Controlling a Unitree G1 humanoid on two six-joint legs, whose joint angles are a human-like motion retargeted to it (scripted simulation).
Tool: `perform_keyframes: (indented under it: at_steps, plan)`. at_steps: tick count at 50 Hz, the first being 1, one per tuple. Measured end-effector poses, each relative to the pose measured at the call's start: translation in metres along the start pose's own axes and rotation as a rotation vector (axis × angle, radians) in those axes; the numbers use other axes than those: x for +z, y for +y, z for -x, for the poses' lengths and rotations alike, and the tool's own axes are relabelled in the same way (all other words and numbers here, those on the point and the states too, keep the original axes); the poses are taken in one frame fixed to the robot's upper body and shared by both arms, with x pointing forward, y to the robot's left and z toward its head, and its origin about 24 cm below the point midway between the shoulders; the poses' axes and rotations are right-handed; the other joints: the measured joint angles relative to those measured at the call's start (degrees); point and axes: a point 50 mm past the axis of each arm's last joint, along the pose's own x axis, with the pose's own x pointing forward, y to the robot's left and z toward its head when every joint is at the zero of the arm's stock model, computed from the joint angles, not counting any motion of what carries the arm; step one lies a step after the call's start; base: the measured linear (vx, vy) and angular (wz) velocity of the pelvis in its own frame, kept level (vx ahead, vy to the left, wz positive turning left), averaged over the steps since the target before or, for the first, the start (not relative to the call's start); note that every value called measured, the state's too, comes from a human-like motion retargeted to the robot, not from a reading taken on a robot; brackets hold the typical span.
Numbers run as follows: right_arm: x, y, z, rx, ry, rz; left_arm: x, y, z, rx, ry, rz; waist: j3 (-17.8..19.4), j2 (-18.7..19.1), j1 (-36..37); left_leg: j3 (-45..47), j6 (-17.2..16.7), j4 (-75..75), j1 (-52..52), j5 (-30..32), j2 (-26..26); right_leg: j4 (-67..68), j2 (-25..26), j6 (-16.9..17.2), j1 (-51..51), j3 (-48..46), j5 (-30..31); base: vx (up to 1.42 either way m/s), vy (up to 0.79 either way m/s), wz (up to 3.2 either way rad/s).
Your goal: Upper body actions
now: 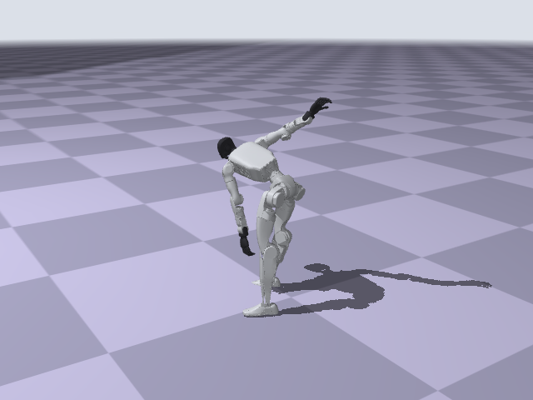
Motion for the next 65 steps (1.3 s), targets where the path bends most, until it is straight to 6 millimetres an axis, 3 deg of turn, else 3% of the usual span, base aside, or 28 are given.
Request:
perform_keyframes:
  at_steps: [6,16,21,26,30,33,40,43,48,55,60,65]
  plan:
    - [0.016,0.018,0.009,0.015,-0.028,-0.053,0.005,0.001,-0.001,-0.001,-0.016,-0.024,0.0,-2.0,-4.0,2.6,-0.3,-0.2,-1.1,-0.8,-0.4,0.0,0.4,0.6,-2.6,1.1,-0.1,0.08,0.09,-0.23]
    - [0.036,0.054,0.03,0.127,-0.125,0.03,0.003,0.005,-0.002,-0.059,0.02,-0.036,0.0,-3.5,-8.3,4.0,-0.1,-0.4,-2.3,-1.8,-0.7,1.0,0.7,0.4,-4.7,1.6,-0.8,0.0,0.09,-0.08]
    - [0.038,0.056,0.031,0.128,-0.134,0.028,0.001,0.003,-0.001,-0.102,0.044,-0.067,0.0,-3.4,-7.8,3.6,-0.1,-0.2,-2.5,-1.9,-0.9,1.2,0.5,0.4,-4.5,2.0,-1.0,-0.01,0.0,0.03]
    - [0.044,0.052,0.028,0.1,-0.153,0.013,-0.011,0.023,0.0,-0.01,0.06,-0.053,0.0,-2.7,-7.3,2.5,0.3,-0.2,-2.0,-1.9,-1.1,1.3,0.0,0.4,-3.3,1.7,-1.4,-0.08,-0.01,0.15]
    - [0.049,0.051,0.029,0.076,-0.167,-0.009,-0.044,0.055,0.006,0.088,0.14,-0.001,0.0,-2.3,-7.3,1.5,0.6,-0.1,-1.0,-1.9,-1.2,1.5,-0.3,0.3,-1.6,1.5,-1.7,-0.07,0.02,0.09]
    - [0.051,0.053,0.03,0.071,-0.169,-0.027,-0.087,0.084,0.021,0.182,0.274,0.014,0.0,-1.9,-7.1,0.8,0.9,0.0,0.6,-1.9,-1.1,1.7,-0.3,0.0,0.5,1.1,-1.9,-0.06,0.01,0.05]
    - [0.054,0.056,0.033,0.054,-0.19,0.011,-0.198,0.134,0.089,0.199,0.664,-0.152,0.0,0.2,-5.0,-1.1,1.8,0.1,6.0,-1.9,-1.4,2.4,-0.7,-0.8,7.4,-0.8,-2.9,-0.09,0.03,0.09]
    - [0.054,0.059,0.036,0.051,-0.193,0.031,-0.237,0.138,0.122,0.166,0.817,-0.213,0.0,1.9,-3.3,-2.5,2.1,0.3,8.6,-2.0,-1.6,2.3,-1.1,-1.2,11.2,-2.1,-3.5,-0.07,0.04,0.29]
    - [0.054,0.067,0.042,0.048,-0.192,0.119,-0.289,0.123,0.173,0.099,0.969,-0.226,0.0,6.8,1.7,-5.7,2.6,0.8,13.3,-2.0,-2.2,1.8,-2.4,-1.7,18.8,-4.9,-4.6,-0.03,0.11,0.49]
    - [0.065,0.094,0.06,0.187,-0.221,0.36,-0.332,0.121,0.241,0.116,1.164,-0.259,0.0,13.8,10.8,-12.2,3.7,2.0,22.5,-2.4,-3.9,1.1,-6.1,-0.5,34.1,-10.4,-7.7,-0.02,0.06,0.77]
    - [0.109,0.114,0.08,0.272,-0.403,0.514,-0.341,0.134,0.271,0.241,1.275,-0.2,0.0,17.8,16.7,-16.7,3.9,2.7,29.5,-3.9,-5.2,0.5,-8.5,0.7,45.6,-14.9,-10.6,-0.05,0.09,0.79]
    - [0.161,0.122,0.102,0.296,-0.625,0.677,-0.337,0.145,0.271,0.488,1.291,-0.091,-0.3,19.1,20.5,-21.8,3.6,3.1,36.3,-5.3,-8.7,0.8,-11.4,-0.1,56.7,-18.4,-14.4,-0.01,0.14,0.99]
